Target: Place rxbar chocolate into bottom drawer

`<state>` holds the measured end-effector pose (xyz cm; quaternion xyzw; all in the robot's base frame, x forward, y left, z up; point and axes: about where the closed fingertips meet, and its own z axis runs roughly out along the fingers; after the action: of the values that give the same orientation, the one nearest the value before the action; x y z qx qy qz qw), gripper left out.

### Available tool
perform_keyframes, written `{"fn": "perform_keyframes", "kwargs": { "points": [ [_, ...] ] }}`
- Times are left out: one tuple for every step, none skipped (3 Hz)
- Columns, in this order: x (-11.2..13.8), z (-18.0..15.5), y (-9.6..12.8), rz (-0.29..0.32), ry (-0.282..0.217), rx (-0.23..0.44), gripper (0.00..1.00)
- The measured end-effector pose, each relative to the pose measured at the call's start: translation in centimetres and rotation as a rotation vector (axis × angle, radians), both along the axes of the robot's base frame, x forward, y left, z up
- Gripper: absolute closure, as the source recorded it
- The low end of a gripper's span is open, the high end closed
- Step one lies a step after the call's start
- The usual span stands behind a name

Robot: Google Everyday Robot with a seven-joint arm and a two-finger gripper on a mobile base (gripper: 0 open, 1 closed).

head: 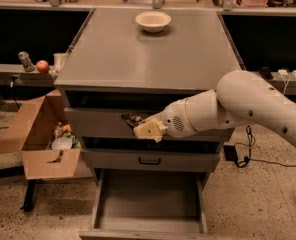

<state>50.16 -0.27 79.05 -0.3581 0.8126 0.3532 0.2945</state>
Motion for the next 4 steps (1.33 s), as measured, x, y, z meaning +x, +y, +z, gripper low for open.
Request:
{"fn": "perform_keyframes", "kwargs": {
  "points": [
    [-0.2,-0.7,-0.1,0.015,-0.003,-0.016,1.0],
    [-1.6,-5.6,-0.8,0.117,-0.023,-0.124,1.0],
    [-3.7,-12.8,-4.0,0.157,-0.016,-0.228,1.0],
    [-3.8,-13.7,-4.0,0.164,-0.012,-0.235,1.0]
  ]
}}
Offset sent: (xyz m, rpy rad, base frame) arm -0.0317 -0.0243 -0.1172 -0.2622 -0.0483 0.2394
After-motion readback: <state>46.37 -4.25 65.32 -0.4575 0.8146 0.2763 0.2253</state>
